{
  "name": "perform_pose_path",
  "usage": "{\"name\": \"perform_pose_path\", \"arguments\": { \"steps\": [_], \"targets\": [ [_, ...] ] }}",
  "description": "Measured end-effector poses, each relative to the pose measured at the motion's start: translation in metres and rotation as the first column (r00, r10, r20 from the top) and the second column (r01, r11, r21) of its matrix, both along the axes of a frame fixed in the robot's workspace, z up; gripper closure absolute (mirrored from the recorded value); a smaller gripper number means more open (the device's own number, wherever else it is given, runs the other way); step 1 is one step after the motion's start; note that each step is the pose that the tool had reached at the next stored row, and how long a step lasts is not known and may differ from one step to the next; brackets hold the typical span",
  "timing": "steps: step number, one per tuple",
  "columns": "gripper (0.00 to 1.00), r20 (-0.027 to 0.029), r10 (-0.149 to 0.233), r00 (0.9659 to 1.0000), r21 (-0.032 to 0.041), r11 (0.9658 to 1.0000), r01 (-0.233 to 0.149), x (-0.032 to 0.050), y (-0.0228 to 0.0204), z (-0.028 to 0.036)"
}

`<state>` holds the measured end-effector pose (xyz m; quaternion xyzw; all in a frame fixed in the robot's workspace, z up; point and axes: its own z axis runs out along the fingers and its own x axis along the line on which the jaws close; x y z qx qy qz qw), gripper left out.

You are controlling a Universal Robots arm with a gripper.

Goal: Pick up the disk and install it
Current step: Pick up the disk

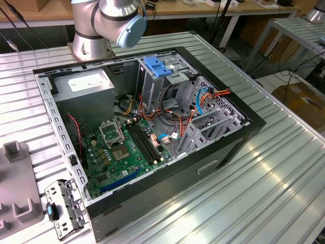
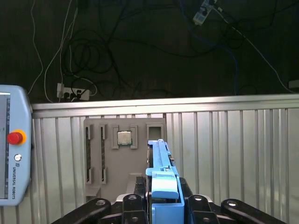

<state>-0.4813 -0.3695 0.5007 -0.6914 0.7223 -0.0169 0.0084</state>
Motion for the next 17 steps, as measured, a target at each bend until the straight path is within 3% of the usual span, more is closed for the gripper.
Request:
{"name": "perform_pose_path", "arguments": {
  "steps": [13,17],
  "targets": [
    [0.63,0.0000,0.000,1.0000,-0.0003,1.0000,0.000,0.0000,0.0000,0.0147],
    [0.63,0.0000,0.000,1.0000,-0.0003,1.0000,0.000,0.0000,0.0000,0.0148]
  ]
}}
